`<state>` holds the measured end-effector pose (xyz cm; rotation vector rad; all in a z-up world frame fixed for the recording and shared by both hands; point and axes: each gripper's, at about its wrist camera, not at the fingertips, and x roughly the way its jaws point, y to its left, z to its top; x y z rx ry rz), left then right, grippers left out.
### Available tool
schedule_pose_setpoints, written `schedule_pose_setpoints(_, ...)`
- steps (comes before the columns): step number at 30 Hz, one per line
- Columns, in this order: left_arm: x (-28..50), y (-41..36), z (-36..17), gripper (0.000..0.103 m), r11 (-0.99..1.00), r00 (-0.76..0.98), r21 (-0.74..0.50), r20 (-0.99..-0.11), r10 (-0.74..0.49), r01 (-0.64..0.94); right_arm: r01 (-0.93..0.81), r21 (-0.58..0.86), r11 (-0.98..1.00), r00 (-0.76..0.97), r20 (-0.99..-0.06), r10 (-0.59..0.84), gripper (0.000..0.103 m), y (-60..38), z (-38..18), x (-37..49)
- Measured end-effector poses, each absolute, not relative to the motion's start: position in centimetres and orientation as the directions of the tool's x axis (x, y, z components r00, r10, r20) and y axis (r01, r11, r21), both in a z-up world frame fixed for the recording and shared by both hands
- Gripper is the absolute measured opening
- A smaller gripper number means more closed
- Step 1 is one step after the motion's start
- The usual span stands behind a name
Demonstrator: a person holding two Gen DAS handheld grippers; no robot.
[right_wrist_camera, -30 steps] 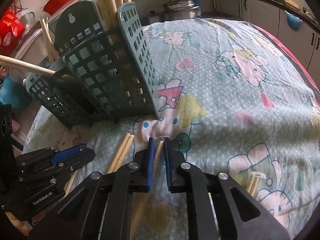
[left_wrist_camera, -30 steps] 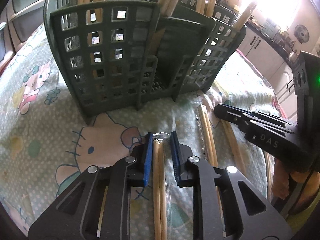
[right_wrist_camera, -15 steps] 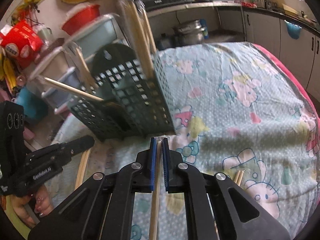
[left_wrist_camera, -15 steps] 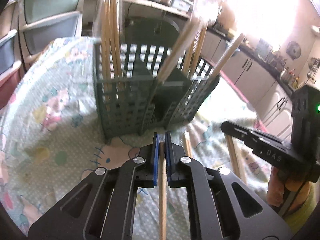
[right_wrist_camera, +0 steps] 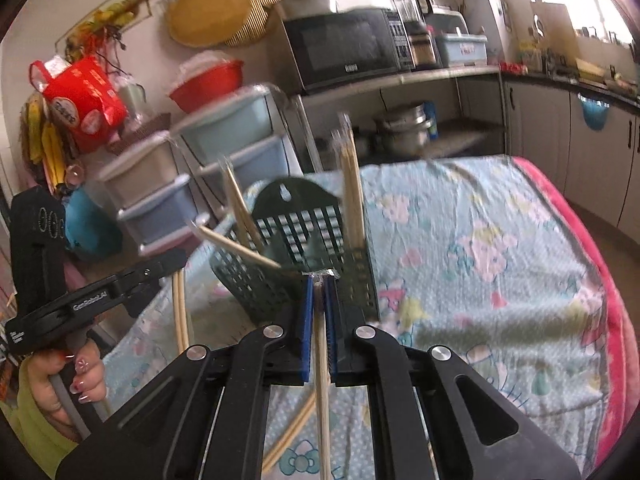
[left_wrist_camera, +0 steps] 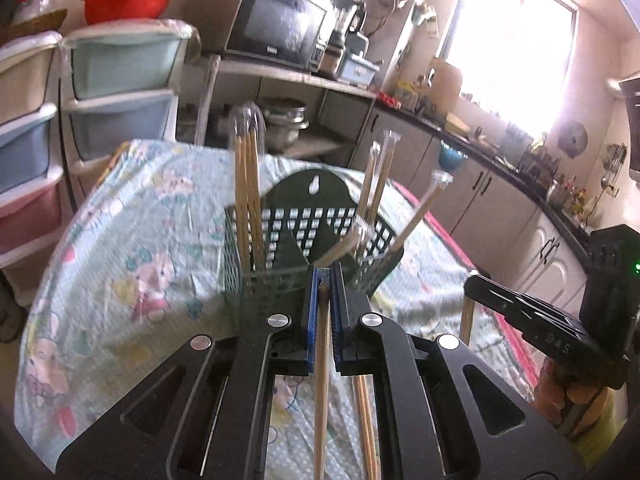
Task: Organize utensils
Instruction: 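Lift the chopsticks with the right tool and carry them over the caddy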
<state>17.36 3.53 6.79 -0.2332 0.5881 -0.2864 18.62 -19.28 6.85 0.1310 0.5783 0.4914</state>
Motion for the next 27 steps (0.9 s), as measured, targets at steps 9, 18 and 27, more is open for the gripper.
schedule_pose_setpoints(9, 16.4, 4.2, 9.8, 0.003, 0.933, 0.838, -0.29, -0.437, -0.327, 0.213, -0.42, 0.209, 0.883, 0.789, -0.397, 0.469, 0.006, -19.3, 10.0, 17.1)
schedule_pose_setpoints(18, 15.9, 4.4, 12.5, 0.003, 0.933, 0.869, -0.277, -0.373, -0.326, 0.231, -0.418, 0.195, 0.887, 0.828, -0.321, 0.46, 0.006, -19.3, 11.7, 16.7)
schedule_pose_setpoints(27, 16.0, 4.5, 15.2, 0.003, 0.94, 0.902, -0.25, -0.306, -0.304, 0.232, -0.416, 0.192, 0.889, 0.844, -0.283, 0.456, 0.006, -19.1, 12.9, 17.3)
